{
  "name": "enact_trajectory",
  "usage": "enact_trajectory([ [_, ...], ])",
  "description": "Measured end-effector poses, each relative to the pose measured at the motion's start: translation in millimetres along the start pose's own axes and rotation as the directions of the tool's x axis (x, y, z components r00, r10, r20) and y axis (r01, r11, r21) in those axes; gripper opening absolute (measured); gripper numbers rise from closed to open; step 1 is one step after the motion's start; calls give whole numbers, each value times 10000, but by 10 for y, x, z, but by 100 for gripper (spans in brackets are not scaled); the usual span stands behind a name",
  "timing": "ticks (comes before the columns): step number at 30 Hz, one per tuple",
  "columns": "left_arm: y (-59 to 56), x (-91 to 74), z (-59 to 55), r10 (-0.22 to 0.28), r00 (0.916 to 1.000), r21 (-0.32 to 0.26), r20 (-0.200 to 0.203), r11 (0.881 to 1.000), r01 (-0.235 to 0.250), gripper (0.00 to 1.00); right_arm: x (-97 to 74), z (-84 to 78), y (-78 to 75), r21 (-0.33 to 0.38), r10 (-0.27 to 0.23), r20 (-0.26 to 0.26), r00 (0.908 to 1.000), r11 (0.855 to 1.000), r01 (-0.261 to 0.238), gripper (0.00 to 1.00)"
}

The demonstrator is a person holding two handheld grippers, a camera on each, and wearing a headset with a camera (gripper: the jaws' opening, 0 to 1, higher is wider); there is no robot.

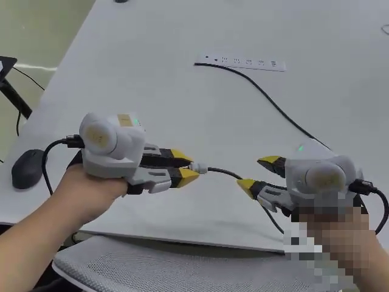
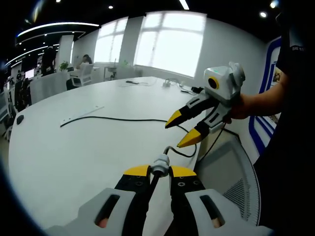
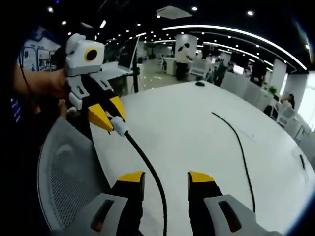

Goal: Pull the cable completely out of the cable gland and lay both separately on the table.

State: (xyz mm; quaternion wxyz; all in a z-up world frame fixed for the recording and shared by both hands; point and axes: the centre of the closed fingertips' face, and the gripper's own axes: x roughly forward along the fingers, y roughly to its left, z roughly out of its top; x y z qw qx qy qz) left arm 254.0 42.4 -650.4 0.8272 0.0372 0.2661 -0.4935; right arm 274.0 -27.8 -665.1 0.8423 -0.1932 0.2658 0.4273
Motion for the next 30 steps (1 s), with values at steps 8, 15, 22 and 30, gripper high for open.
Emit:
enact_trajectory([
  [8, 11, -5, -3, -21, 10000, 32, -28, 10000, 22, 15, 148, 215, 271, -1906, 603, -18, 9982, 9799, -596, 29],
  [15, 4, -5, 9, -71, 10000, 75, 12, 9999, 70, 15, 194, 311, 333, -2815, 593, 116, 9982, 9581, -537, 18],
  [22, -8, 11, 1, -118, 9999, 72, -40, 9999, 118, 15, 261, 293, 396, -3318, 813, -121, 9966, 9399, -807, 14],
  [30, -4, 17, 1, -96, 9999, 74, -31, 9999, 96, 15, 289, 287, 469, -3638, 1012, -184, 9947, 9260, -1010, 3],
])
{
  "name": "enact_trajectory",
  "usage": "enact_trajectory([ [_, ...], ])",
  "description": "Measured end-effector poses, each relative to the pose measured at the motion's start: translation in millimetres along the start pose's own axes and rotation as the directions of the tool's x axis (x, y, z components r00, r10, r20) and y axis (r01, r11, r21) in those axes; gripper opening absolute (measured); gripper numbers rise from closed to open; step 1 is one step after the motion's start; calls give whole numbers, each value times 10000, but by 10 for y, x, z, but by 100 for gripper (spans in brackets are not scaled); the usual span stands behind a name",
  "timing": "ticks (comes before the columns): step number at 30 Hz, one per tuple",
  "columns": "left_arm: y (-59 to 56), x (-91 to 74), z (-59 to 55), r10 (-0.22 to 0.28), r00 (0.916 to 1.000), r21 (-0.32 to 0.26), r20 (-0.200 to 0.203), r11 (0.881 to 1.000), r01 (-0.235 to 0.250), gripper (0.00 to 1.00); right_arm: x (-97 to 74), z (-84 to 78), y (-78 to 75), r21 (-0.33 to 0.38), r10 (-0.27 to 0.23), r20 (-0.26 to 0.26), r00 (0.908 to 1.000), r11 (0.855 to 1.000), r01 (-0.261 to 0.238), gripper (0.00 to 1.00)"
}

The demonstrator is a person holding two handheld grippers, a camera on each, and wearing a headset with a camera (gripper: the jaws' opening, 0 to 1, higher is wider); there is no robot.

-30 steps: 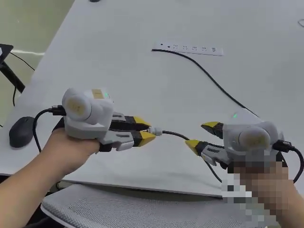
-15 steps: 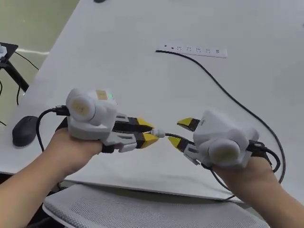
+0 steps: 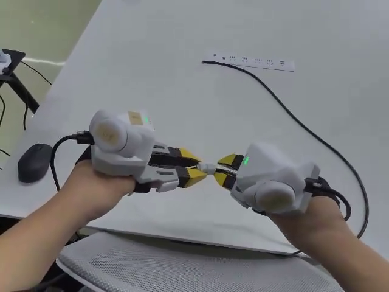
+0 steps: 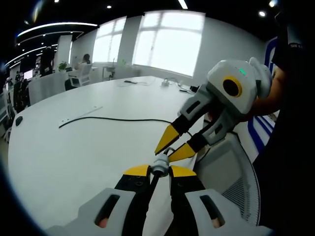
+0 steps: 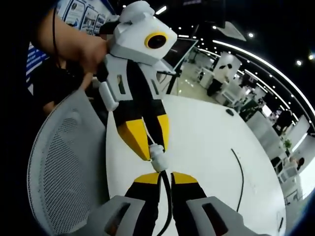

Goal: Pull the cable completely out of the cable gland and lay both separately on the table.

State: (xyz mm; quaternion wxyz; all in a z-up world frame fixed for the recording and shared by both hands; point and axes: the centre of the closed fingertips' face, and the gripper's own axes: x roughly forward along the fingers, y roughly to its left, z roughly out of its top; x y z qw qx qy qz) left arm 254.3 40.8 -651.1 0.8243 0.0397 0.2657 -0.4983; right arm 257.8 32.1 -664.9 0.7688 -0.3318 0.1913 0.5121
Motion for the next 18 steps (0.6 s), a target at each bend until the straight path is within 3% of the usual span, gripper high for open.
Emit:
enact_trajectory([
  [9, -12, 18, -23, 8, 10000, 95, -63, 10000, -8, 15, 12, -30, 26, 55, -9, -15, 10000, 10000, 9, 0],
  [18, 5, 31, 14, 76, 10000, 166, 57, 9998, -76, 15, 1, -66, -32, 855, -249, 59, 9997, 9960, 243, 0],
])
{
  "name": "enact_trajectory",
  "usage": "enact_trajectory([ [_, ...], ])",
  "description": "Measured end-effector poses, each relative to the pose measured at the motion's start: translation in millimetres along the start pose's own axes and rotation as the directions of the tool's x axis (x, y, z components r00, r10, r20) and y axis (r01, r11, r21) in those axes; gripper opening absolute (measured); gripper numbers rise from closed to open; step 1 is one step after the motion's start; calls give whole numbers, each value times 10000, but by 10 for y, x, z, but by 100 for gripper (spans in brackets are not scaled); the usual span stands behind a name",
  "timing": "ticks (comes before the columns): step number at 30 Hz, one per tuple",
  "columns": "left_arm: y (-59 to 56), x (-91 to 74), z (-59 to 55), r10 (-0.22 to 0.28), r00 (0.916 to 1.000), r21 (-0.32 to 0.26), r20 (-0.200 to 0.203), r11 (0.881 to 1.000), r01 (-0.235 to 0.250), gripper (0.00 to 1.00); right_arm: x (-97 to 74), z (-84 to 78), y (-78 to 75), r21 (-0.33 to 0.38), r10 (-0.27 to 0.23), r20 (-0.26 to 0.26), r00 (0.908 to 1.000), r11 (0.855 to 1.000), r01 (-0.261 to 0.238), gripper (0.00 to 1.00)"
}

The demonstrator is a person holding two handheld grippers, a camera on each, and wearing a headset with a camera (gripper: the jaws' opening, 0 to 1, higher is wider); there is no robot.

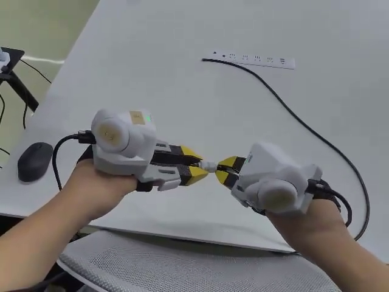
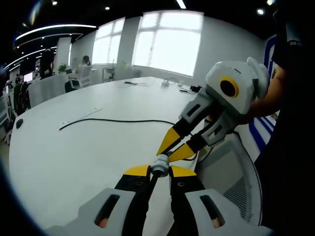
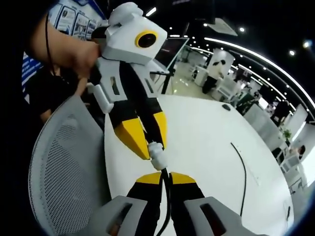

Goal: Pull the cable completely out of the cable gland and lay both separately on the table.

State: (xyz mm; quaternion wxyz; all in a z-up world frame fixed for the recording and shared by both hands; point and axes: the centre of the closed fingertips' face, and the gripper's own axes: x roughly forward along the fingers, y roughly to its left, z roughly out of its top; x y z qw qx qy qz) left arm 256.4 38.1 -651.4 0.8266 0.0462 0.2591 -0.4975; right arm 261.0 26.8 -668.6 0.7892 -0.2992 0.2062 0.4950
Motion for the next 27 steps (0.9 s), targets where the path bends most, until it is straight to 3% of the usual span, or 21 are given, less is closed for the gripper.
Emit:
enact_trajectory([
  [9, 35, -36, 36, 69, 9998, -18, 172, 10000, -69, 15, -42, -162, -131, 1203, -346, -151, 9993, 9921, 361, 0],
  [10, 39, -39, 42, 78, 9998, -1, 199, 10000, -78, 15, -44, -181, -139, 1757, -372, -62, 9993, 9837, 377, 0],
  [14, 45, -42, 56, 92, 9996, 25, 277, 10000, -93, 15, -56, -291, -202, 2706, -462, -104, 9989, 9615, 473, 0],
  [19, 48, -35, 67, 73, 9995, 101, 317, 9999, -76, 15, -70, -413, -253, 3110, -617, -244, 9978, 9481, 662, 0],
  [23, 38, -29, 74, 62, 9995, 152, 315, 9999, -67, 15, -82, -556, -292, 3762, -757, -410, 9963, 9226, 856, 0],
  [27, 29, -32, 78, 48, 9995, 177, 323, 9998, -54, 15, -103, -687, -332, 4715, -884, -502, 9948, 8760, 1016, 0],
])
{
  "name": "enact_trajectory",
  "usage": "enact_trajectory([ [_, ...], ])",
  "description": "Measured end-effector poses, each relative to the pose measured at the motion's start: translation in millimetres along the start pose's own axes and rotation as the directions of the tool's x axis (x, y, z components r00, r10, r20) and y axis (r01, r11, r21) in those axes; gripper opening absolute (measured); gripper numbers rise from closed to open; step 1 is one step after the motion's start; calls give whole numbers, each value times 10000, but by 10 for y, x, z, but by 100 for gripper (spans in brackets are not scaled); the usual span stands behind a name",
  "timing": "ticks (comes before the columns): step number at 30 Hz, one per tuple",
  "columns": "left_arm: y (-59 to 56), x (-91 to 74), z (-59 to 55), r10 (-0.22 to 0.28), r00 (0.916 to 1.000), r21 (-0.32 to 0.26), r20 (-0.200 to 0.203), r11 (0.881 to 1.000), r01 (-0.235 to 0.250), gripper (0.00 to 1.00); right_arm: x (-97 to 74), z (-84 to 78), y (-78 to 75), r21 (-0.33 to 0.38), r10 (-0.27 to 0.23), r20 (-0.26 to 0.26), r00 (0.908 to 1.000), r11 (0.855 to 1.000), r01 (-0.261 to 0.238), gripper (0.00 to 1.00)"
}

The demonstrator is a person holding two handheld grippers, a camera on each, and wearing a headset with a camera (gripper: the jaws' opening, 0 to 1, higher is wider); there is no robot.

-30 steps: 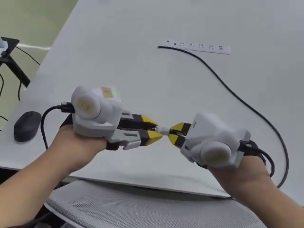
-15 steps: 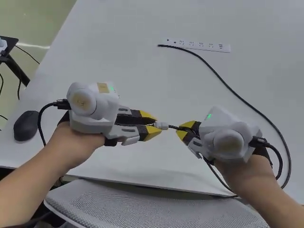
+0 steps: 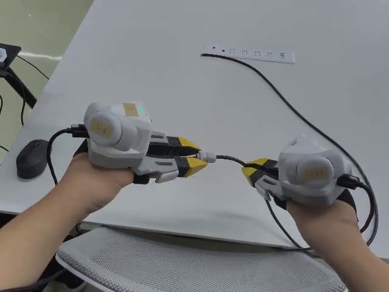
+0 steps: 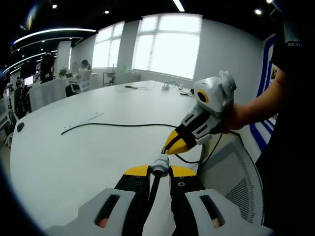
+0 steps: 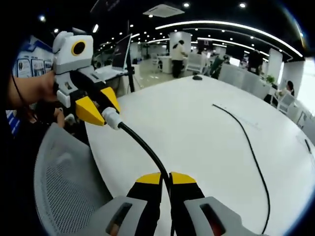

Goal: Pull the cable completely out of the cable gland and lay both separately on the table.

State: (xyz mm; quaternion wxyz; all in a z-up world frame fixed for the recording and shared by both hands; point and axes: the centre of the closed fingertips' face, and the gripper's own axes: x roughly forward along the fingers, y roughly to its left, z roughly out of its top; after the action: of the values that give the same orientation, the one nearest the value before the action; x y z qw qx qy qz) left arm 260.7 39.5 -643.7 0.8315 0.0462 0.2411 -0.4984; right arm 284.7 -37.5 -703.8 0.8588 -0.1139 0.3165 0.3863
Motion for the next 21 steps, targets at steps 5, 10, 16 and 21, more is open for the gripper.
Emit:
enact_trajectory([
  [5, 1, -3, -3, -1, 10000, 45, 22, 10000, 1, 15, -6, -111, -120, 848, -239, -48, 9997, 9961, 242, 0],
  [10, 12, -3, -3, -5, 10000, 94, 64, 10000, 4, 15, -11, -213, -208, 1817, -402, -123, 9991, 9825, 417, 0],
  [16, 22, -29, -21, 0, 10000, 139, 67, 9999, -1, 15, -1, -369, -303, 2886, -605, -320, 9977, 9551, 672, 0],
  [21, 9, -58, -39, 4, 10000, 181, 81, 9998, -6, 15, -4, -478, -358, 4856, -657, -317, 9973, 8712, 728, 0],
])
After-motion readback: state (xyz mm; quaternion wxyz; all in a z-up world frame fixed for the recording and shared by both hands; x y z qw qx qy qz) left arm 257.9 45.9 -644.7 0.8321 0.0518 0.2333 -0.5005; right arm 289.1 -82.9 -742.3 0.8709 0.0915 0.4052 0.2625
